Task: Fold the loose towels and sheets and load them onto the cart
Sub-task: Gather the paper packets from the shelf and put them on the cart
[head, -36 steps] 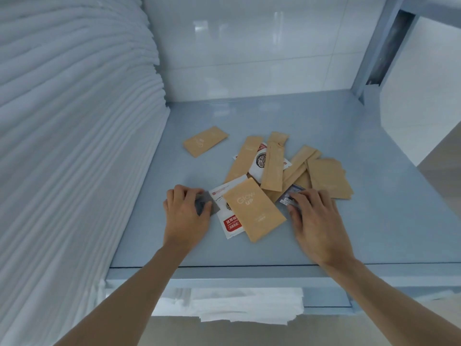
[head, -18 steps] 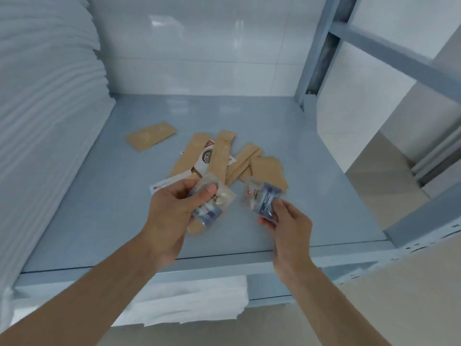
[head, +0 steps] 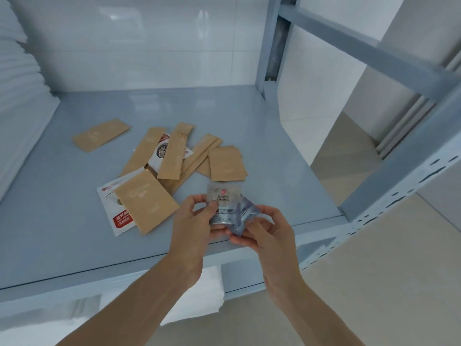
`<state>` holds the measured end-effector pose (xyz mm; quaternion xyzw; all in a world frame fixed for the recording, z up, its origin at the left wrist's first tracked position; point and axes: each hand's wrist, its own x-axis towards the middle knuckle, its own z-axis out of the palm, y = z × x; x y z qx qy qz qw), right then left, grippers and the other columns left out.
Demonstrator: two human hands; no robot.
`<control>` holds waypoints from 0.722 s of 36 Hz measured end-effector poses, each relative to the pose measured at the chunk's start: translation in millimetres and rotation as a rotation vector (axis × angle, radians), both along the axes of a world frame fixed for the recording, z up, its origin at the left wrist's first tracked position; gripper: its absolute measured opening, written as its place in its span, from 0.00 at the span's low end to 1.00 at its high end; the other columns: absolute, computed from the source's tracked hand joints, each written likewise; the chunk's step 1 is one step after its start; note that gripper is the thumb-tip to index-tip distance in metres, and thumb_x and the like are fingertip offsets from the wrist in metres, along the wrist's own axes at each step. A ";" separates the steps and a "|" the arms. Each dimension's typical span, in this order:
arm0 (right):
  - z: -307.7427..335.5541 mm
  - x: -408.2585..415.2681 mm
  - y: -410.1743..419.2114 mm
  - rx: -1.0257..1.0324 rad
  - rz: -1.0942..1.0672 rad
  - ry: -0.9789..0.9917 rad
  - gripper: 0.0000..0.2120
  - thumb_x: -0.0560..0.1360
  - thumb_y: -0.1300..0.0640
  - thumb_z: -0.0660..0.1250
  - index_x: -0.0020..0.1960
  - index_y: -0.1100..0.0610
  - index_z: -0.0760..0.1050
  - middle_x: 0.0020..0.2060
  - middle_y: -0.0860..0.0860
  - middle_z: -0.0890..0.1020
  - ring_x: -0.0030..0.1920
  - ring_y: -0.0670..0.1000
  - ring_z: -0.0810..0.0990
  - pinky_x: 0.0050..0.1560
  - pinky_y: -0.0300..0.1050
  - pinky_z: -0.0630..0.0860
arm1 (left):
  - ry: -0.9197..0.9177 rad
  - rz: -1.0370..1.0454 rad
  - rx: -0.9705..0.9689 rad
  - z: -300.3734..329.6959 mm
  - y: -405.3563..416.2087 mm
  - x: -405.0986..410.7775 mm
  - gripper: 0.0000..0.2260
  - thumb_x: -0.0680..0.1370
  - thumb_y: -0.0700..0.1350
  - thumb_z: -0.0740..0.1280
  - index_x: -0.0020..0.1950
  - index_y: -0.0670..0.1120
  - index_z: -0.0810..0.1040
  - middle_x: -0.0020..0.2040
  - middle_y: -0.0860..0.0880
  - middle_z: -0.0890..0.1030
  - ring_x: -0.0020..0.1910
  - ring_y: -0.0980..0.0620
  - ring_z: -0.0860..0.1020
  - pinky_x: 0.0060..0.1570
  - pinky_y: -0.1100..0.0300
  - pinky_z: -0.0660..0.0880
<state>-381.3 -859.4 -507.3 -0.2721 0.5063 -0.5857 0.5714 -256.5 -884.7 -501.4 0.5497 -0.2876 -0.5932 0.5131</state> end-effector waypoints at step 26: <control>-11.8 -37.8 -31.2 0.050 0.032 0.893 0.04 0.74 0.57 0.73 0.47 0.52 0.78 0.33 0.47 0.83 0.35 0.47 0.81 0.39 0.41 0.76 | -0.418 0.034 -0.134 -6.1 -20.7 -29.8 0.08 0.75 0.38 0.73 0.53 0.45 0.80 0.45 0.50 0.85 0.43 0.57 0.82 0.42 0.70 0.77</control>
